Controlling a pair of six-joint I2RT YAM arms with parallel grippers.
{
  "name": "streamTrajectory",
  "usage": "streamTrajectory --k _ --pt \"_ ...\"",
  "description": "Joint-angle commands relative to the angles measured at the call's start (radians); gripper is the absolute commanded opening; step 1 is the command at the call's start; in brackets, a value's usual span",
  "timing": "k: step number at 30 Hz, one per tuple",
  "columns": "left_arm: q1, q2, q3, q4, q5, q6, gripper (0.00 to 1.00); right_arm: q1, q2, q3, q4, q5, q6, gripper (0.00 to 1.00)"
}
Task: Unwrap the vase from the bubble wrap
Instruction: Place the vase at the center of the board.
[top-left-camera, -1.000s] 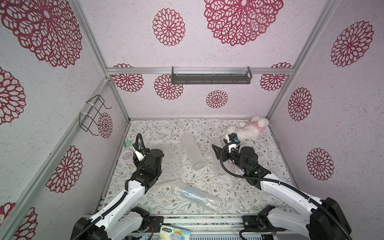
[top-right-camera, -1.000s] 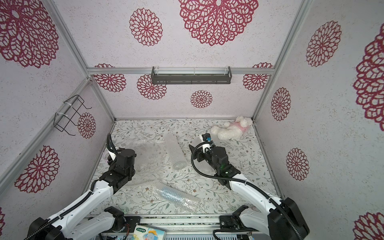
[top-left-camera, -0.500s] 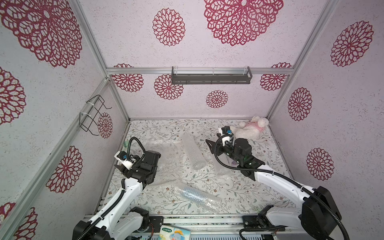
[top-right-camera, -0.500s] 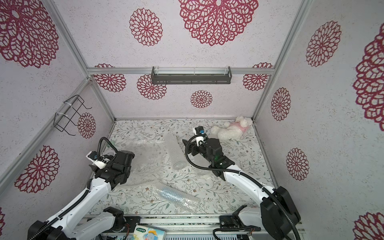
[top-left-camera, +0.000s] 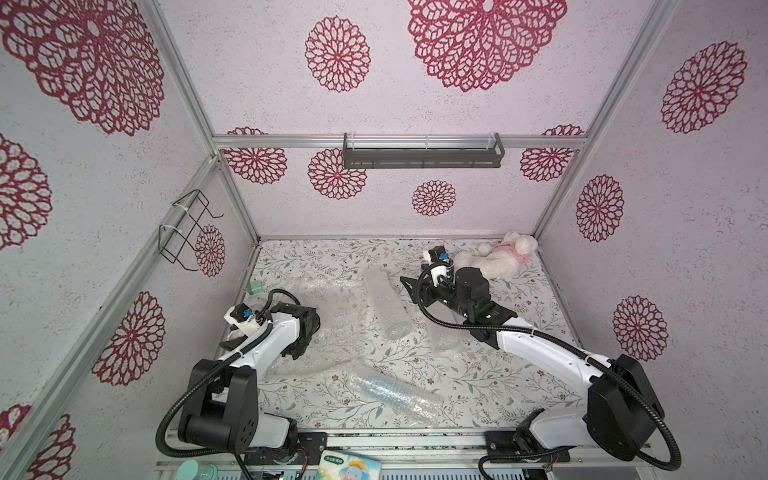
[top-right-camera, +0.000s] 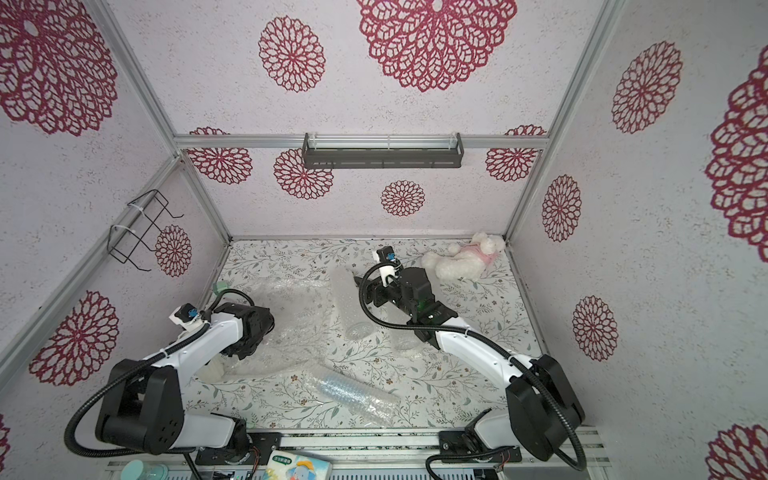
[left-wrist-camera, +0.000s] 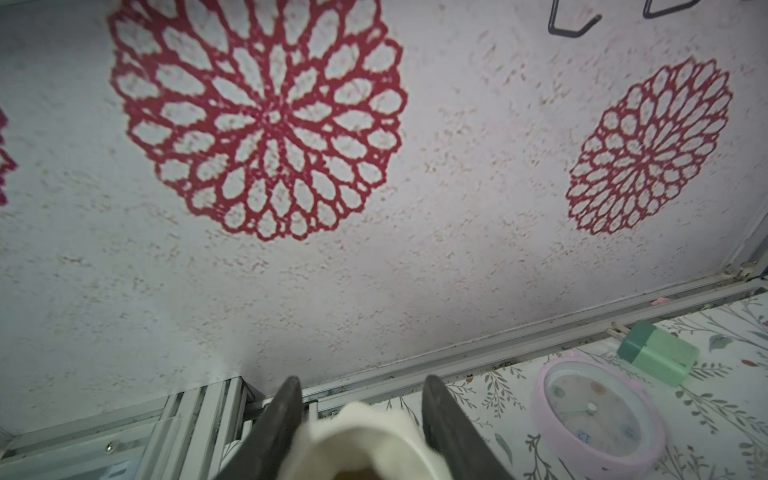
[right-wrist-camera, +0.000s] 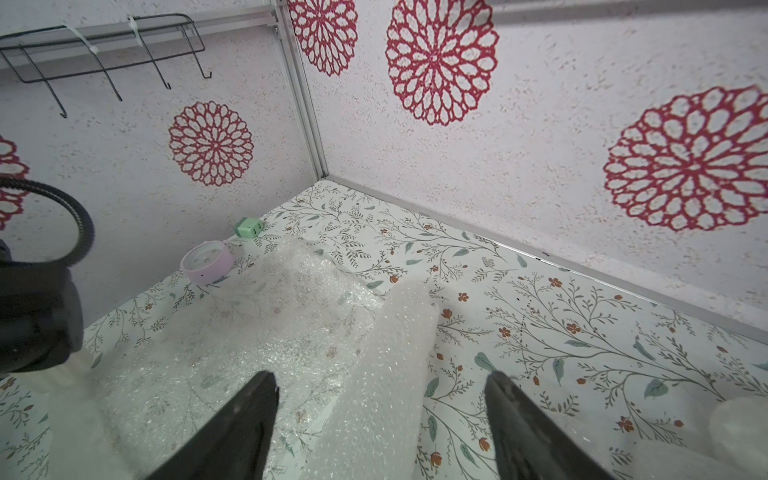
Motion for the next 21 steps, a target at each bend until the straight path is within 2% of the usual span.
streamTrajectory --k 1,5,11,21 --pt "-0.019 -0.028 0.027 -0.297 -0.297 -0.641 0.31 0.009 -0.01 0.024 0.004 0.002 -0.005 0.81" --pt "-0.034 -0.043 0.066 -0.299 -0.297 -0.58 0.31 0.011 -0.015 0.025 -0.009 0.005 -0.008 0.81" --pt "-0.105 -0.092 0.121 -0.3 -0.297 -0.488 0.3 0.015 -0.018 0.03 -0.011 0.003 -0.004 0.81" --pt "-0.218 -0.024 0.283 -0.297 -0.267 -0.321 0.3 0.031 -0.021 0.035 -0.017 0.006 -0.005 0.81"
